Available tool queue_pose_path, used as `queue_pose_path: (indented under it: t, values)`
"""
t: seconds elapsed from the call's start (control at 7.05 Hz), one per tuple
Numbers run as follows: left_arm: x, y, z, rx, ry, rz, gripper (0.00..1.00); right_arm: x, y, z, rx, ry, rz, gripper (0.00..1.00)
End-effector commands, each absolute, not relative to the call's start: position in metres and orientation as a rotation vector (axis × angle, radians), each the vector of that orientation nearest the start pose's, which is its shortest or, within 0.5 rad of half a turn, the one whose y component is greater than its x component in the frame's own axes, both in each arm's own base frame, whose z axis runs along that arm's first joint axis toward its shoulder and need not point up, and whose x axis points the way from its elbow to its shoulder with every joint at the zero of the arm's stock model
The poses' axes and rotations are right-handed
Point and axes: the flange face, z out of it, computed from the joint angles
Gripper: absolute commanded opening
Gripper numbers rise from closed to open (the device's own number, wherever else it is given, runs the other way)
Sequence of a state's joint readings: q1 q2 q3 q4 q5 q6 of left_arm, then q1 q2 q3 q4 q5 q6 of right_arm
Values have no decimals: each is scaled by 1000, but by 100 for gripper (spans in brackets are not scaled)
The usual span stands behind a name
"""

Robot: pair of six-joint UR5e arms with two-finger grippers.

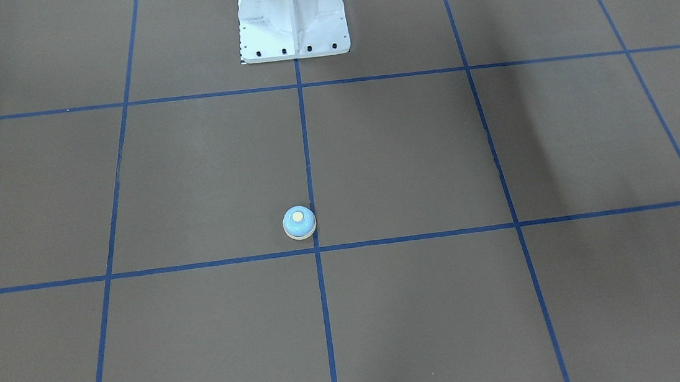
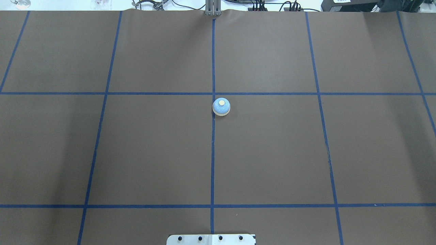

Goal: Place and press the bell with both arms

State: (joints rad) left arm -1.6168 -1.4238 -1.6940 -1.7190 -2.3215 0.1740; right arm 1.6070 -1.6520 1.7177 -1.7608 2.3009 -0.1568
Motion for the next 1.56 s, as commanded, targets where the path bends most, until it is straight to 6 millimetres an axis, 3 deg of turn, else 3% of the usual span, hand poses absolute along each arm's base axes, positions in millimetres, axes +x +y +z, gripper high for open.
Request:
queue_pose_path:
  t: [0.0,1.42]
  values:
    - [-85,-426,647,207,732,171,100,79,-446,646,-50,-735,-79,100]
    - [-86,-430,639,224,717,183,100,71,-452,638,-40,-732,-103,100]
